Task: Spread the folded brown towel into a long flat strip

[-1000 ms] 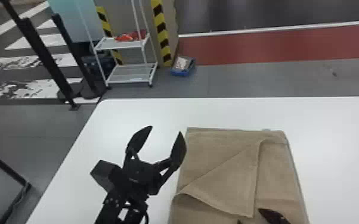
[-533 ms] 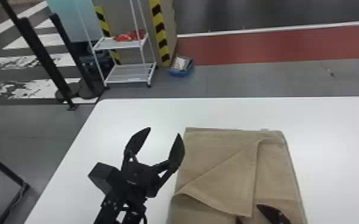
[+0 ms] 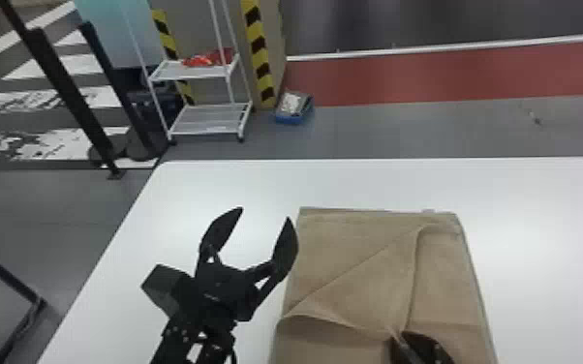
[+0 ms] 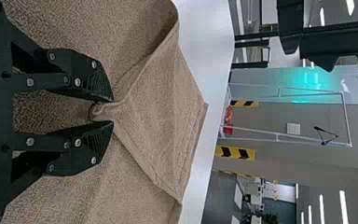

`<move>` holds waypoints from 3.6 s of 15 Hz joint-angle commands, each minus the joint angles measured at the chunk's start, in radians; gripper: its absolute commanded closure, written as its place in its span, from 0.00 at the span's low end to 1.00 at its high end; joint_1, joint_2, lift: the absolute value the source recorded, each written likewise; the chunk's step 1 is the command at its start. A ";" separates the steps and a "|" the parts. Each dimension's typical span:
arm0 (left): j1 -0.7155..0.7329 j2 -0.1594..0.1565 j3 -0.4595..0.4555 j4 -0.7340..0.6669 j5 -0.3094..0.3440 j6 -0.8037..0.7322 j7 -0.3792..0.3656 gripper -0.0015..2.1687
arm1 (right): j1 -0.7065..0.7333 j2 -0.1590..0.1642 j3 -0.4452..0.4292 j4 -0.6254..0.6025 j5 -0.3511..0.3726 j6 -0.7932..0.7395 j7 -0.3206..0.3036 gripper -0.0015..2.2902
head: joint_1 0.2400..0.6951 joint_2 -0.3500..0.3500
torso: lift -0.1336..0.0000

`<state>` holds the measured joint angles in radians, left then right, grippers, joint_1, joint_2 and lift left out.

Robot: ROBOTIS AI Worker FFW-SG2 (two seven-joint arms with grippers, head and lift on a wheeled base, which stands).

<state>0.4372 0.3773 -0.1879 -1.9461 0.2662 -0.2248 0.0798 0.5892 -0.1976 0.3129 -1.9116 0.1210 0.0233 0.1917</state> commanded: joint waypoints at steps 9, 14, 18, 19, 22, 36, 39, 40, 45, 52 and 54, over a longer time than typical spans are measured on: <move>-0.020 -0.002 -0.002 0.016 -0.004 0.009 0.000 0.09 | 0.109 -0.002 -0.112 -0.086 -0.027 -0.180 -0.012 0.52 | 1.00 0.78 | 0.07; -0.052 -0.005 -0.005 0.044 -0.002 0.012 0.000 0.09 | 0.236 0.055 -0.391 -0.110 -0.175 -0.420 0.011 0.52 | 1.00 0.61 | 0.07; -0.087 -0.009 -0.030 0.078 -0.002 0.015 0.000 0.09 | 0.236 0.089 -0.583 -0.109 -0.296 -0.392 0.063 0.52 | 1.00 0.37 | 0.07; -0.097 -0.009 -0.036 0.081 -0.004 0.019 0.000 0.09 | 0.227 0.089 -0.607 -0.109 -0.305 -0.361 0.063 0.52 | 1.00 0.32 | 0.07; -0.112 -0.009 -0.047 0.085 -0.008 0.025 0.000 0.09 | 0.199 0.092 -0.679 -0.109 -0.351 -0.312 0.064 0.52 | 1.00 0.20 | 0.07; -0.256 -0.021 -0.091 0.251 0.008 0.255 -0.060 0.14 | 0.109 0.162 -0.772 -0.095 -0.393 -0.168 0.081 0.52 | 1.00 0.01 | 0.07; -0.287 -0.028 -0.105 0.276 0.019 0.301 -0.083 0.15 | 0.112 0.162 -0.772 -0.095 -0.393 -0.171 0.089 0.52 | 1.00 0.04 | 0.07; -0.299 -0.034 -0.107 0.288 0.018 0.338 -0.090 0.15 | 0.112 0.162 -0.770 -0.095 -0.391 -0.171 0.089 0.52 | 1.00 0.04 | 0.07; -0.308 -0.037 -0.111 0.309 0.019 0.381 -0.112 0.16 | 0.104 0.162 -0.756 -0.075 -0.380 -0.187 0.091 0.52 | 1.00 0.03 | 0.07; -0.339 -0.052 -0.122 0.352 0.016 0.381 -0.114 0.19 | 0.098 0.162 -0.755 -0.060 -0.377 -0.193 0.101 0.52 | 1.00 0.04 | 0.07; -0.341 -0.052 -0.127 0.352 0.018 0.381 -0.114 0.29 | 0.095 0.161 -0.755 -0.050 -0.377 -0.202 0.103 0.52 | 1.00 0.04 | 0.07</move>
<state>0.0984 0.3252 -0.3113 -1.5946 0.2828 0.1559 -0.0338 0.6866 -0.0363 -0.4412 -1.9685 -0.2561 -0.1742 0.2936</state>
